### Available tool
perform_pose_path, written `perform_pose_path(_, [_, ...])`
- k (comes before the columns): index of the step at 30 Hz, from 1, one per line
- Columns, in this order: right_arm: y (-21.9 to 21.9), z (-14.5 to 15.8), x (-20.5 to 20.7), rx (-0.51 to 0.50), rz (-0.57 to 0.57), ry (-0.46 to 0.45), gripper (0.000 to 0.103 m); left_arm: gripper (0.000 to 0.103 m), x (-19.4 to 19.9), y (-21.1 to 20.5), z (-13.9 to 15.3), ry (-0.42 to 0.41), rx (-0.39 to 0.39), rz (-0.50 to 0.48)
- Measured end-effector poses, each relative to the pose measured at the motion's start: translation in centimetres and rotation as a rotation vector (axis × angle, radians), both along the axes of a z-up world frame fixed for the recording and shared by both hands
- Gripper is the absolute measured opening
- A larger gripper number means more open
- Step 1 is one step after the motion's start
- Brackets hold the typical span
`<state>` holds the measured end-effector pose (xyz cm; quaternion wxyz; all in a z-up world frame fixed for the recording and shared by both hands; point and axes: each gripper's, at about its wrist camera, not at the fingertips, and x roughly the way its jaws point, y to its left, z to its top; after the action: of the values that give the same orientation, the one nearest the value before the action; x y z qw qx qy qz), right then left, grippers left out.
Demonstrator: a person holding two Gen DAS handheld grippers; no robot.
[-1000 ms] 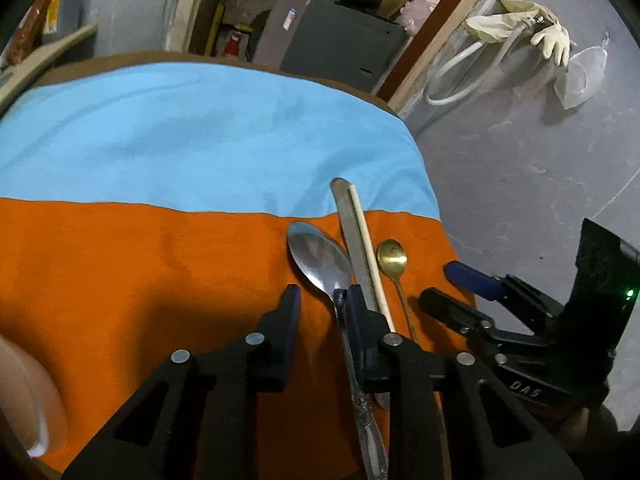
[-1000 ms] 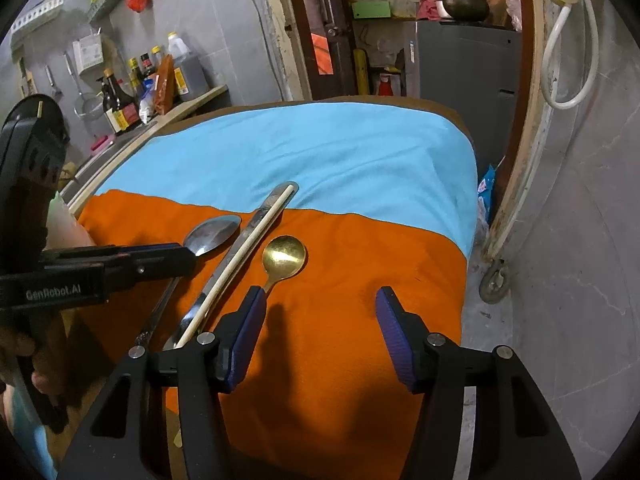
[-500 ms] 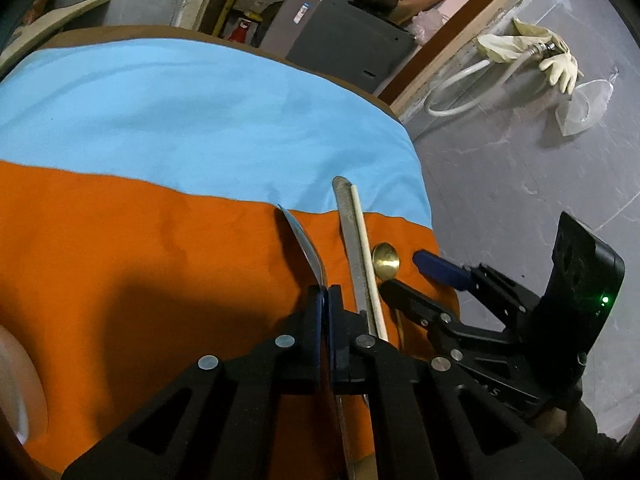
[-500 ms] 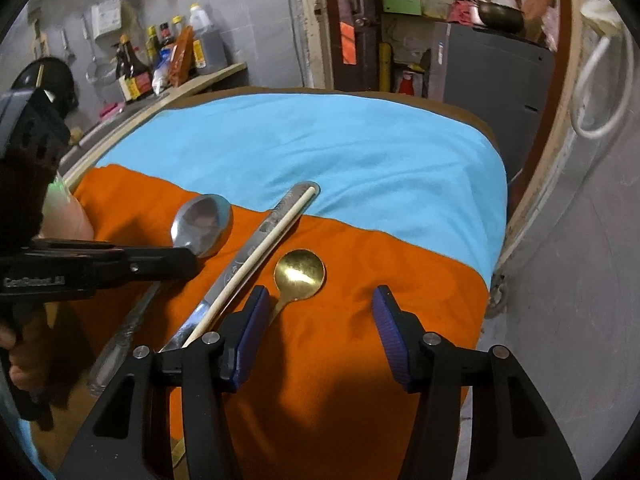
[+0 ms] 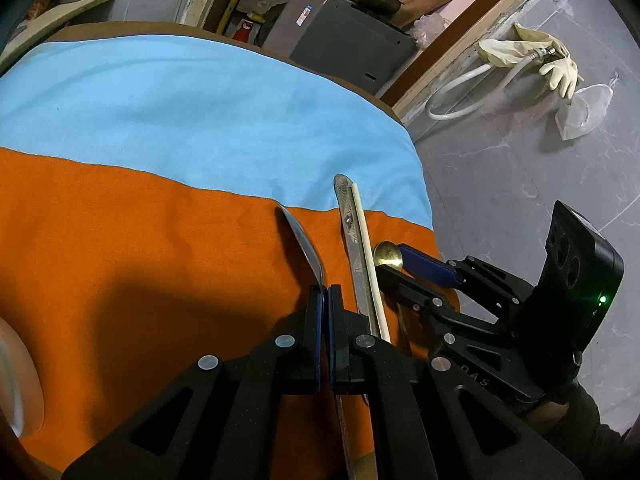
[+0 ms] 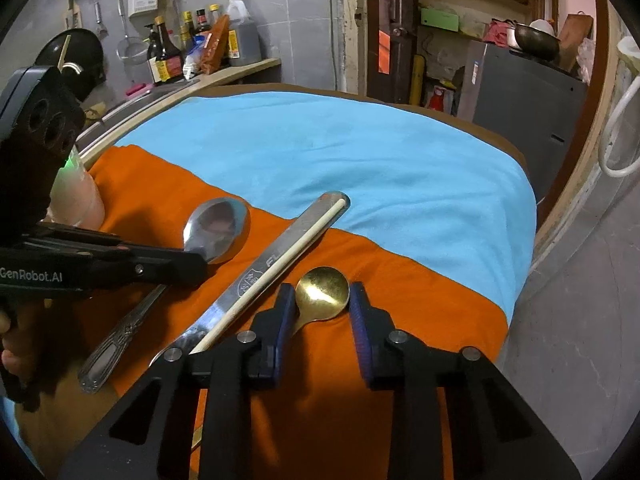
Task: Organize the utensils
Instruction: 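Grasp the steel spoon with the left tool while the right tool grasps the gold spoon, then lift the steel spoon and gold spoon up over the white holder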
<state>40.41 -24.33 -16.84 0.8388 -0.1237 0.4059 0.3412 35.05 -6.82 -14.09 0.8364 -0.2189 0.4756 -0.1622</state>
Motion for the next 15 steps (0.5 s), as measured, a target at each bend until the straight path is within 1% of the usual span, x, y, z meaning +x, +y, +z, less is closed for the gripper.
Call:
perform_pose_path(3, [0.05, 0.07, -0.02, -0.004, -0.007, 0.006, 0.026, 0.001, -0.02, -0.04, -0.06, 0.0, -0.001, 0.0])
perform_pose_path(9, [0.49, 0.25, -0.32, -0.029, -0.016, -0.009, 0.025, 0.001, -0.17, 0.24, 0.18, 0.0, -0.001, 0.003])
perform_pose_path(11, [0.44, 0.29, -0.49, -0.029, -0.019, -0.012, 0.025, 0.001, -0.37, 0.33, 0.44, -0.009, 0.013, 0.0])
perform_pose_path(13, [0.45, 0.28, -0.67, -0.025, -0.01, -0.009, 0.026, 0.001, -0.51, 0.31, 0.5, -0.017, 0.028, -0.007])
perform_pose_path(15, [0.51, 0.19, -0.53, -0.029, -0.008, -0.002, 0.027, 0.001, -0.49, 0.33, 0.3, -0.013, 0.019, -0.001])
